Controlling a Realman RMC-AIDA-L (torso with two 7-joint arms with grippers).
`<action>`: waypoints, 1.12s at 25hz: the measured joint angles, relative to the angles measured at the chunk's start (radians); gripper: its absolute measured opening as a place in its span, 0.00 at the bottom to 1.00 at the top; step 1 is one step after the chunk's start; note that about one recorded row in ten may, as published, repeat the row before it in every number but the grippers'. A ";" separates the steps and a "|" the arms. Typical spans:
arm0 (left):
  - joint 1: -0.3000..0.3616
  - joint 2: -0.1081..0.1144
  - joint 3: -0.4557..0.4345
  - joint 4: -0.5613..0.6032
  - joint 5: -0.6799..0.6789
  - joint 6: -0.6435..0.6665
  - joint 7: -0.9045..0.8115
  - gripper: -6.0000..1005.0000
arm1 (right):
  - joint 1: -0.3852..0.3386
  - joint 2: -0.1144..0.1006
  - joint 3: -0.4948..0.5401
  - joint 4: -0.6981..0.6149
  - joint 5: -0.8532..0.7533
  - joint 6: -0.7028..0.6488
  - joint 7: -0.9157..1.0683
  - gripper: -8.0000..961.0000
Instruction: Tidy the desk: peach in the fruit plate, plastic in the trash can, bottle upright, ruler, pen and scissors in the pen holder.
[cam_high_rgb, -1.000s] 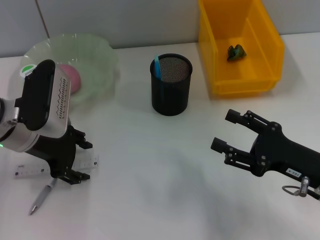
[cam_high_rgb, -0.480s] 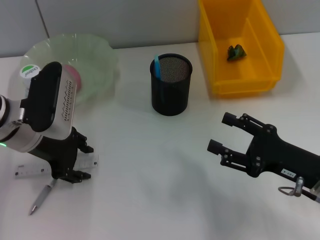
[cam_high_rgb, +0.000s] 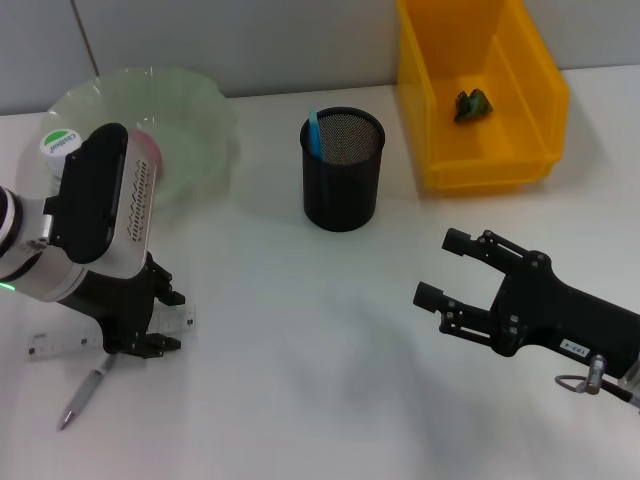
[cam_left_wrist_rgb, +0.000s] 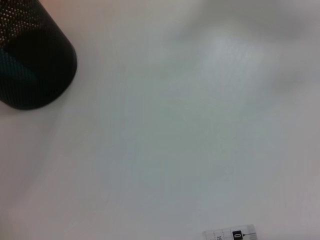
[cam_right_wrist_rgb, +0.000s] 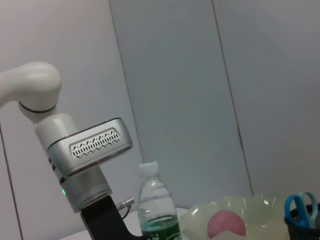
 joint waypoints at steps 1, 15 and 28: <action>0.000 0.000 0.000 0.000 0.000 0.000 0.000 0.50 | 0.000 0.000 0.000 0.000 0.000 0.000 0.000 0.85; 0.001 -0.002 0.031 0.014 0.013 -0.027 -0.033 0.42 | 0.000 0.001 0.000 0.000 -0.002 0.001 0.000 0.85; 0.073 -0.004 0.133 0.172 -0.045 0.003 -0.161 0.38 | -0.005 0.000 0.005 0.000 -0.002 0.000 0.000 0.85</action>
